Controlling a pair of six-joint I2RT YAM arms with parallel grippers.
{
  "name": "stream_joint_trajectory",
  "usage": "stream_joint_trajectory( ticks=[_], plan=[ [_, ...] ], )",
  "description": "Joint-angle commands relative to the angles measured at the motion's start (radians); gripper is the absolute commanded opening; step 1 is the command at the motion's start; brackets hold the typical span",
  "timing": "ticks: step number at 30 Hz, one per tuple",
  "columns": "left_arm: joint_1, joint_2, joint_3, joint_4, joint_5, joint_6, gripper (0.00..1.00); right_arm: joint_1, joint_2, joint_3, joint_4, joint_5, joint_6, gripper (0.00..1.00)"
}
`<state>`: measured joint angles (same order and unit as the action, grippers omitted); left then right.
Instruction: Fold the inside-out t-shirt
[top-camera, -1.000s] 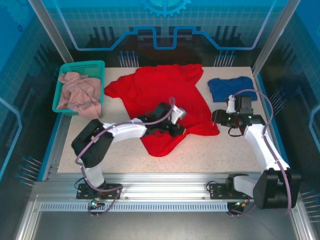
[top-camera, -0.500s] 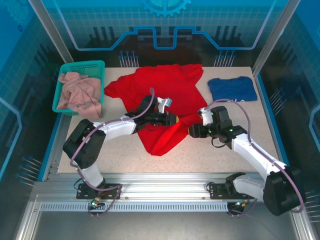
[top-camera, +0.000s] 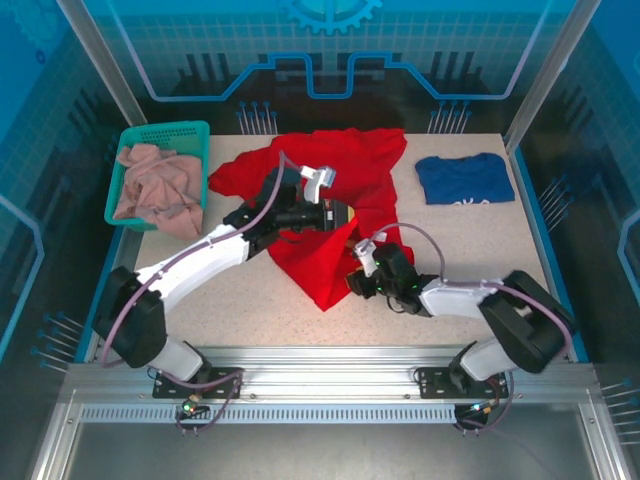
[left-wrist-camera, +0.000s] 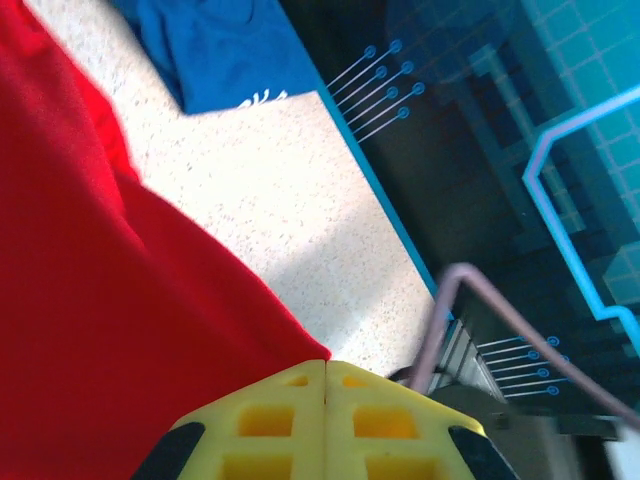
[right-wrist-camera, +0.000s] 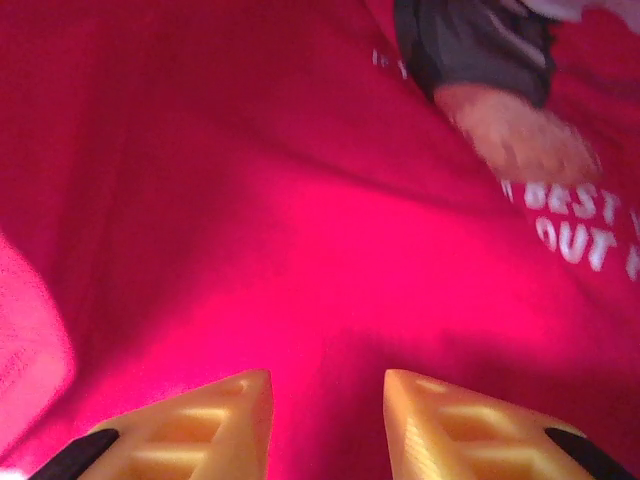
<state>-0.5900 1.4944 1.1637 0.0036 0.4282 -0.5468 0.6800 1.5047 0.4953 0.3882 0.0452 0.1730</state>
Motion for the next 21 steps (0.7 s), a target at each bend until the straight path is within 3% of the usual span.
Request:
stream_joint_trajectory(
  ticks=[1, 10, 15, 21],
  plan=[
    [0.008, -0.043, 0.046, -0.113, -0.032, 0.077, 0.00, 0.027, 0.117, 0.079, 0.244, 0.134, -0.088, 0.34],
    [0.009, -0.065, 0.067, -0.162, -0.040, 0.133, 0.00, -0.008, 0.279, 0.186, 0.298, 0.193, -0.106, 0.29],
    [0.009, -0.093, 0.054, -0.180, -0.098, 0.183, 0.00, -0.068, 0.263, 0.161, 0.347, 0.090, -0.102, 0.29],
    [0.008, -0.123, 0.041, -0.132, -0.059, 0.176, 0.00, -0.094, 0.277, 0.221, 0.219, 0.108, -0.074, 0.33]
  ],
)
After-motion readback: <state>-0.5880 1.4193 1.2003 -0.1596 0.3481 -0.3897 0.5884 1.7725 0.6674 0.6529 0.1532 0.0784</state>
